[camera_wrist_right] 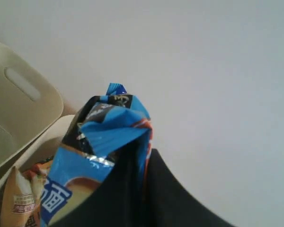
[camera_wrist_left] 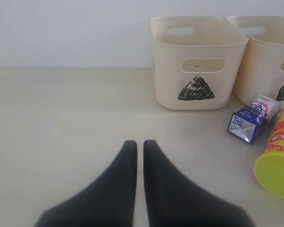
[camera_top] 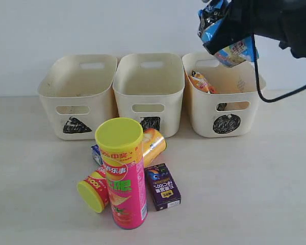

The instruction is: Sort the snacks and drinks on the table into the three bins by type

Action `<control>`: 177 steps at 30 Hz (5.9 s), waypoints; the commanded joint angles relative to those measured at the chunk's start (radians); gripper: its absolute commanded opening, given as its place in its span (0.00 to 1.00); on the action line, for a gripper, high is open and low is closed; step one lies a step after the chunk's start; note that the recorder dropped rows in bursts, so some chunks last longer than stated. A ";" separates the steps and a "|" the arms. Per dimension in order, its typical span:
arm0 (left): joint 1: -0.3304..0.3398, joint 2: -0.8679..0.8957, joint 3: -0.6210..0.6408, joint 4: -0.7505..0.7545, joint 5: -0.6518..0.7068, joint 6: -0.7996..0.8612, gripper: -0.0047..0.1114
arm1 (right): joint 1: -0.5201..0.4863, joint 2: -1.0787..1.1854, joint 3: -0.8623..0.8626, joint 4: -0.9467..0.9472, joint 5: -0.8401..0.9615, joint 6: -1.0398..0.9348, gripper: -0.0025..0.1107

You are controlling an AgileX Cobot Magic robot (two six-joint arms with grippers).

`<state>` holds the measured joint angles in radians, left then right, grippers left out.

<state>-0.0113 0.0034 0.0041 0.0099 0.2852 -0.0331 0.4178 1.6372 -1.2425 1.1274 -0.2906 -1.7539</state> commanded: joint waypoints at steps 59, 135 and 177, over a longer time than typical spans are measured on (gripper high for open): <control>0.003 -0.003 -0.004 0.001 -0.007 0.000 0.08 | -0.138 -0.119 -0.105 -0.968 1.138 1.341 0.02; 0.003 -0.003 -0.004 0.001 -0.009 0.000 0.08 | -0.418 -1.603 0.958 -0.910 0.729 1.509 0.02; 0.003 -0.003 -0.004 0.001 -0.009 0.000 0.08 | -0.418 -1.637 1.242 -1.147 0.612 1.748 0.02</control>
<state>-0.0113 0.0034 0.0041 0.0099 0.2852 -0.0331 0.0000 0.0052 -0.0057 -0.0100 0.3255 -0.0075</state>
